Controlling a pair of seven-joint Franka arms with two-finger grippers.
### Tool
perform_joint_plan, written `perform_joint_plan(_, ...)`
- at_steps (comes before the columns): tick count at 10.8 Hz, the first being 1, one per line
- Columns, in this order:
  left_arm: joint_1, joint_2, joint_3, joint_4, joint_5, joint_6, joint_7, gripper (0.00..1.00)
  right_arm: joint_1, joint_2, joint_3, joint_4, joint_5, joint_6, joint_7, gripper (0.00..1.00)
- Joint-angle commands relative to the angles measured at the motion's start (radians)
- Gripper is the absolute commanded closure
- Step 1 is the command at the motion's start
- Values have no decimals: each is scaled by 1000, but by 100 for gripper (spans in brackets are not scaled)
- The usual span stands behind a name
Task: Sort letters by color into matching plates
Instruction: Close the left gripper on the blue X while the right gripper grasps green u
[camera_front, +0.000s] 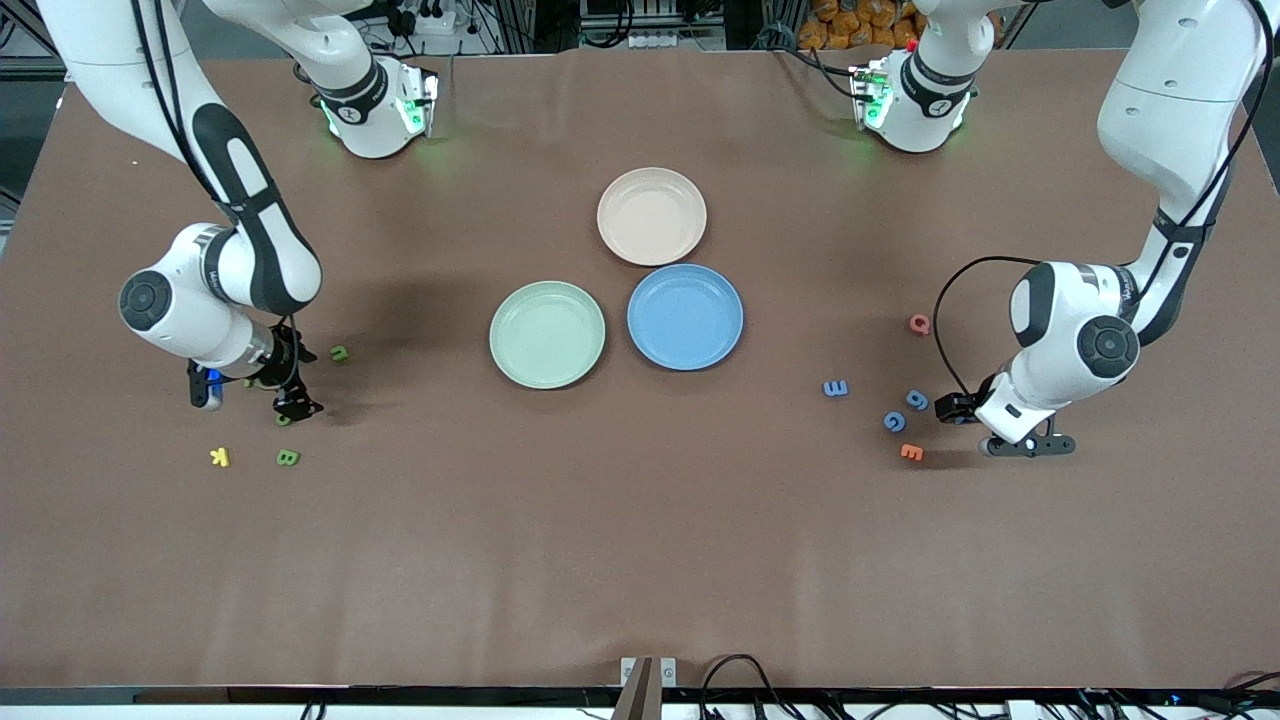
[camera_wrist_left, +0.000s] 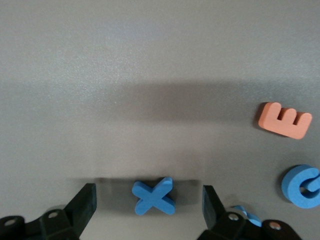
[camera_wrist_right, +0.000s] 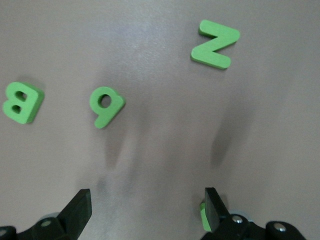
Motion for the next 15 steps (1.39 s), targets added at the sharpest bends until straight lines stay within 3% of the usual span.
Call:
perform_joint_plan(1, -11, 18, 7, 19, 33, 3, -33, 14, 25, -17, -15, -69, 10, 56, 25, 0)
perform_joint_plan(6, -14, 16, 7, 19, 41, 0, -65, 34, 40, -60, -15, -117, 12, 56, 25, 0)
perform_joint_plan(7, -14, 16, 7, 19, 41, 0, -67, 43, 48, -66, -15, -126, 12, 56, 25, 0)
perform_joint_plan(8, -13, 16, 7, 19, 41, 0, -67, 58, 58, -74, -15, -136, 12, 56, 25, 0)
perform_joint_plan(9, -13, 15, 7, 19, 43, 0, -67, 84, 72, -79, -15, -147, 15, 57, 25, 0)
perform_joint_plan(10, -11, 11, 7, 17, 43, 0, -67, 100, 74, -89, -15, -156, 17, 57, 25, 0)
perform_joint_plan(15, -11, -2, 6, 26, 49, -2, -58, 100, 74, -97, -16, -201, 17, 97, 24, 0)
